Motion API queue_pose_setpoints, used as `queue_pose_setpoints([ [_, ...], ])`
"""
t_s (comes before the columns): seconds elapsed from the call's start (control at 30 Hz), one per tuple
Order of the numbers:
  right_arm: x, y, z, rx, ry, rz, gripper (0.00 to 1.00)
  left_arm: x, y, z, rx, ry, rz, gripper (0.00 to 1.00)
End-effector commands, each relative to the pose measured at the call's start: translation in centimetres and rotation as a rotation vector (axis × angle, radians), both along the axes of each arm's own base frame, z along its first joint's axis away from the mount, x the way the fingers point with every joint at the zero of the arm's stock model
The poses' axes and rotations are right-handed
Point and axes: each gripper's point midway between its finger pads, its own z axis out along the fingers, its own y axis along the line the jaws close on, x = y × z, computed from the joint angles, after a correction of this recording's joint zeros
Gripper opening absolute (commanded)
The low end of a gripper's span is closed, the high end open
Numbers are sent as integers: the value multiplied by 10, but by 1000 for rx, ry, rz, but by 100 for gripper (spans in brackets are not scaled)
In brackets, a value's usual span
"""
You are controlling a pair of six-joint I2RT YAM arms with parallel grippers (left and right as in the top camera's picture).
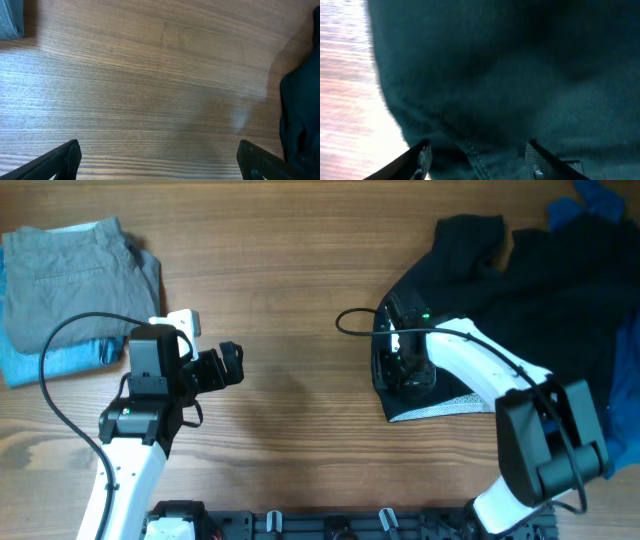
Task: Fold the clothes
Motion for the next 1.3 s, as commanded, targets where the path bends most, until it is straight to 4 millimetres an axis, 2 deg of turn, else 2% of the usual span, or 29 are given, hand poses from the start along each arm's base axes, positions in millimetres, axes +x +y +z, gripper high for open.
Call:
queue_pose_setpoints([
  [0.0, -5, -3, -20, -32, 48, -14, 44, 5, -4, 8, -15, -16, -11, 100],
  [0.1, -5, 1, -20, -8, 49, -4, 8, 5, -3, 7, -14, -15, -11, 100],
  [0.13, -5, 1, -20, -9, 50, -4, 4, 5, -3, 7, -14, -15, -10, 100],
  [0.23, -6, 5, -20, 4, 52, 15, 4, 5, -3, 7, -14, -15, -10, 100],
  [0.27, -8, 12, -19, 40, 56, 43, 4, 5, -3, 7, -14, -15, -10, 100],
  [0.37, -13, 52, -10, 224, 66, 120, 4, 5, -3, 8, -14, -17, -10, 100],
  [0.5, -15, 74, 1, 236, 56, 182, 4, 8, -4, 10, -15, -32, -11, 100],
  [0.53, -15, 82, 7, 245, 53, 201, 4, 8, -4, 10, -15, -35, -11, 100],
  [0.63, -7, 123, 34, 370, 13, 262, 5, 9, -4, 11, -16, -37, -11, 100],
  [0.7, 2, 141, 46, 404, -26, 252, 5, 9, -4, 11, -16, -36, -11, 100],
  [0.8, 5, 152, 55, 420, -54, 275, 5, 9, -4, 11, -16, -36, -11, 100],
  [1.0, 14, 159, 66, 437, -87, 285, 12, 9, -4, 11, -16, -37, -11, 100],
  [1.13, 26, 168, 92, 475, -175, 328, 15, 9, -4, 11, -16, -37, -11, 100],
  [1.2, 29, 167, 100, 473, -208, 336, 32, 9, -4, 11, -16, -37, -11, 100],
  [1.27, 33, 159, 95, 416, -223, 322, 61, 9, -4, 11, -16, -37, -11, 100],
])
